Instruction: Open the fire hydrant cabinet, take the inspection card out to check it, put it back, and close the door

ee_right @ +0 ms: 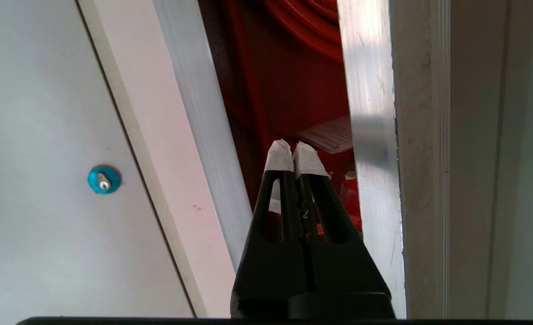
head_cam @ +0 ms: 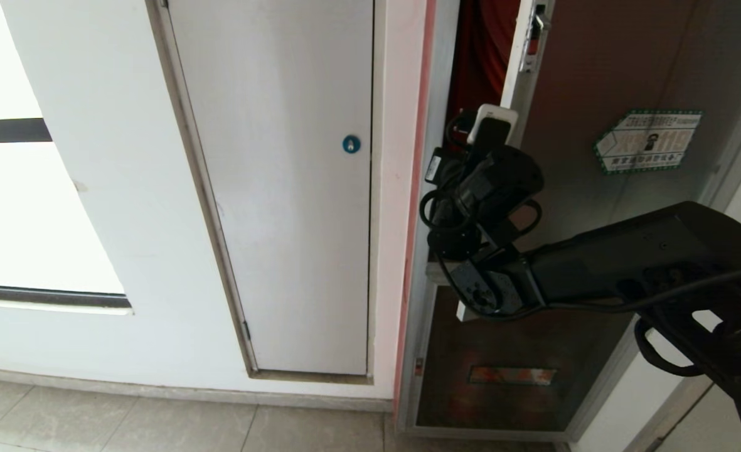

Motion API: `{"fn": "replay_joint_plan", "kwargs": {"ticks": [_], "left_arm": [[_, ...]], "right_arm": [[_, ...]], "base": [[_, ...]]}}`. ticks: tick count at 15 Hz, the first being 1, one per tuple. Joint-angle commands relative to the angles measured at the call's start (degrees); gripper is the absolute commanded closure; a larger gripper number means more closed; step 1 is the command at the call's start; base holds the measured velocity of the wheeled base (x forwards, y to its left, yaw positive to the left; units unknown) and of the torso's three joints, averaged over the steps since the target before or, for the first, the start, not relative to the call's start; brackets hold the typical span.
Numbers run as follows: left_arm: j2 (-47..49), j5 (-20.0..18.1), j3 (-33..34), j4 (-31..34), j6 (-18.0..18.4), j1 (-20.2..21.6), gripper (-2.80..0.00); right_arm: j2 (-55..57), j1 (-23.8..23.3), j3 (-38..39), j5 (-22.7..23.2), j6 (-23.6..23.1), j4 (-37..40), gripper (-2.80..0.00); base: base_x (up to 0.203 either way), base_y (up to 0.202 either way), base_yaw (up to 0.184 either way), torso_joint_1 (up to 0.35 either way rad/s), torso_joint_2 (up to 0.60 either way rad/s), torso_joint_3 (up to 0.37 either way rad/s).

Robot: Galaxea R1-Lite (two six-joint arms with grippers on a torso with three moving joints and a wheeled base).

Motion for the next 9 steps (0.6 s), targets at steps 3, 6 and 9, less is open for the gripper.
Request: {"fn": "replay_joint_plan", "kwargs": {"ticks": [3, 6, 9], "left_arm": [[0.0, 0.0, 0.4, 0.0, 0.0, -0.1, 0.00], [0.0, 0.0, 0.4, 0.0, 0.0, -0.1, 0.00], [0.0, 0.0, 0.4, 0.0, 0.0, 0.0, 0.00]], "right_arm": [[-1.5, 0.0, 0.4, -0.4, 0.0, -0.4, 0.00], [-2.0, -0.2, 1.4, -0.9, 0.0, -0.5, 0.00], [-2.1, -0.6, 1.6, -0.9, 0.0, -0.4, 0.00]], "base": [[0.000, 0.000, 0.000, 0.000, 0.00, 0.000], [0.000, 0.000, 0.000, 0.000, 0.00, 0.000], [0.000, 0.000, 0.000, 0.000, 0.00, 0.000]]}}
